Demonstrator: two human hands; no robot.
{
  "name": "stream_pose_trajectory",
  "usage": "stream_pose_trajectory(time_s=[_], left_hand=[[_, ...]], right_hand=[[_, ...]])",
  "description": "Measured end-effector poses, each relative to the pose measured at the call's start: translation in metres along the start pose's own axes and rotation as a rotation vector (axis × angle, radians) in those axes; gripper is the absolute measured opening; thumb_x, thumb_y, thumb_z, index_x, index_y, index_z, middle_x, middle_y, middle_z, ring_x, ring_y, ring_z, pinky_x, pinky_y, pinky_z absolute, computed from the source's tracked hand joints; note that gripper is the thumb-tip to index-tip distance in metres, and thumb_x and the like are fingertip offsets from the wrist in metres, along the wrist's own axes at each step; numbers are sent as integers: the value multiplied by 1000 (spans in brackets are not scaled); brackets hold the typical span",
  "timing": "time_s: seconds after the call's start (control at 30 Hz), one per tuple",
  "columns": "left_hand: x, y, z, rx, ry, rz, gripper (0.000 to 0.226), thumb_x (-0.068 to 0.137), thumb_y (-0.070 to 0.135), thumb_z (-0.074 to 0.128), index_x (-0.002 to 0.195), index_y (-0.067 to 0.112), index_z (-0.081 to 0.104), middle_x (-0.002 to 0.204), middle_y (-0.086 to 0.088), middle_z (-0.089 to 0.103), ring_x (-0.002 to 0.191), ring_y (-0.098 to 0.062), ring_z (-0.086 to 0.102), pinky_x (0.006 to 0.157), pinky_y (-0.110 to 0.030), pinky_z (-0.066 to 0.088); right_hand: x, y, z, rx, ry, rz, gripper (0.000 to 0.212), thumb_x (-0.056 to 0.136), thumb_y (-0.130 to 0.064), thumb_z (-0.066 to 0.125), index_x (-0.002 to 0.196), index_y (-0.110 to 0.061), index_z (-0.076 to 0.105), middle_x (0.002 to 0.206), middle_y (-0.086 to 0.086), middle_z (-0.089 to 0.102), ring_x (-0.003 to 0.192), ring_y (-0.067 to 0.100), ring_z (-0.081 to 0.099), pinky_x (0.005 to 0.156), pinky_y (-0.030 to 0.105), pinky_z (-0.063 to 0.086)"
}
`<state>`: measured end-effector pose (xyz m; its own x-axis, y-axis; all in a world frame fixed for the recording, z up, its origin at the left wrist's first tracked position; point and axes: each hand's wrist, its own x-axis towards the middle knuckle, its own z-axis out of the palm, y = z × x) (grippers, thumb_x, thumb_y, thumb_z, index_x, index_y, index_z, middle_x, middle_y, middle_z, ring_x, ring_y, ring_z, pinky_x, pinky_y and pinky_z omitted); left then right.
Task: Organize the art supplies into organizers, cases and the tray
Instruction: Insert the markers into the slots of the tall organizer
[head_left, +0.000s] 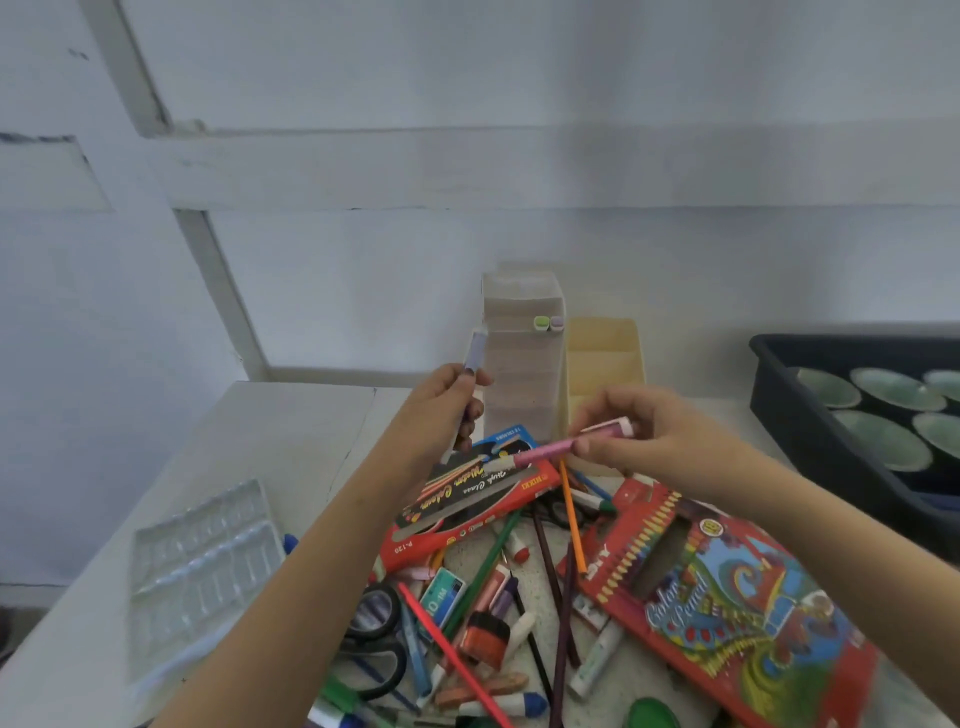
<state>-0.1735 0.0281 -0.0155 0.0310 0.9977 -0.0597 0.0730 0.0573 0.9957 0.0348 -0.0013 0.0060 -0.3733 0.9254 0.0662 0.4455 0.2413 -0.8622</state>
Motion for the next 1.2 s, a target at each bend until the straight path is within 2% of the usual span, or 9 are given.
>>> stream_pose_trajectory(time_s=[0.2, 0.33, 0.53, 0.63, 0.7, 0.8, 0.9, 1.03, 1.2], left_hand=[[21, 25, 5, -53, 77, 195, 20, 94, 6, 50, 90, 18, 66, 77, 4, 63, 69, -7, 54, 66, -18, 46], [30, 39, 11, -98, 113, 317, 17, 96, 12, 50, 91, 18, 65, 82, 5, 65, 72, -5, 56, 68, -14, 48], [45, 52, 16, -56, 257, 492, 13, 90, 9, 61, 97, 17, 67, 85, 4, 66, 80, -8, 57, 71, -10, 46], [50, 54, 14, -25, 300, 573, 18, 86, 3, 64, 94, 18, 66, 82, 11, 66, 76, -6, 59, 72, -16, 49], [53, 52, 12, -6, 314, 619, 17, 84, 1, 65, 90, 16, 66, 82, 14, 66, 75, -3, 61, 74, -19, 50], [57, 46, 11, 85, 331, 654, 17, 81, 2, 66, 86, 18, 65, 79, 14, 66, 73, -2, 61, 75, -23, 51], [59, 39, 11, 215, 342, 678, 19, 80, 1, 66, 87, 18, 65, 78, 15, 65, 71, 2, 61, 71, -15, 48], [62, 30, 9, 291, 341, 690, 20, 79, 0, 66, 87, 18, 64, 78, 17, 65, 73, 3, 62, 71, -15, 48], [68, 23, 6, 424, 322, 690, 12, 82, 11, 67, 88, 21, 67, 83, 19, 66, 84, 0, 59, 77, -11, 39]], right_hand=[[28, -14, -12, 290, 283, -25, 25, 74, -6, 73, 98, -6, 63, 74, 4, 66, 61, 8, 62, 59, 17, 52], [46, -23, -17, 392, 504, -61, 16, 85, -4, 62, 101, -2, 60, 80, 6, 67, 62, 5, 64, 61, 19, 54], [72, -31, -23, 26, 670, -301, 25, 91, -7, 56, 108, -24, 62, 90, -3, 65, 80, 5, 64, 75, 19, 54], [81, -32, -18, -159, 686, -453, 30, 90, -3, 56, 115, -18, 62, 88, -19, 57, 80, -8, 59, 74, 7, 46], [86, -28, -13, -287, 653, -540, 32, 89, 0, 55, 119, -13, 61, 90, -17, 56, 82, -13, 56, 76, 3, 42], [94, -17, -9, -509, 524, -584, 34, 89, -2, 56, 122, -11, 59, 95, -2, 64, 86, 1, 56, 80, 13, 43], [102, -4, -5, -727, 441, -573, 31, 86, -8, 60, 117, -13, 60, 96, -2, 67, 88, 15, 59, 75, 23, 39], [111, 7, -3, -885, 438, -583, 20, 80, -12, 66, 99, -15, 63, 83, -5, 68, 80, 20, 58, 74, 32, 36], [115, 10, -4, -920, 490, -567, 15, 77, -11, 68, 89, -17, 63, 74, -3, 64, 76, 21, 55, 74, 31, 32]])
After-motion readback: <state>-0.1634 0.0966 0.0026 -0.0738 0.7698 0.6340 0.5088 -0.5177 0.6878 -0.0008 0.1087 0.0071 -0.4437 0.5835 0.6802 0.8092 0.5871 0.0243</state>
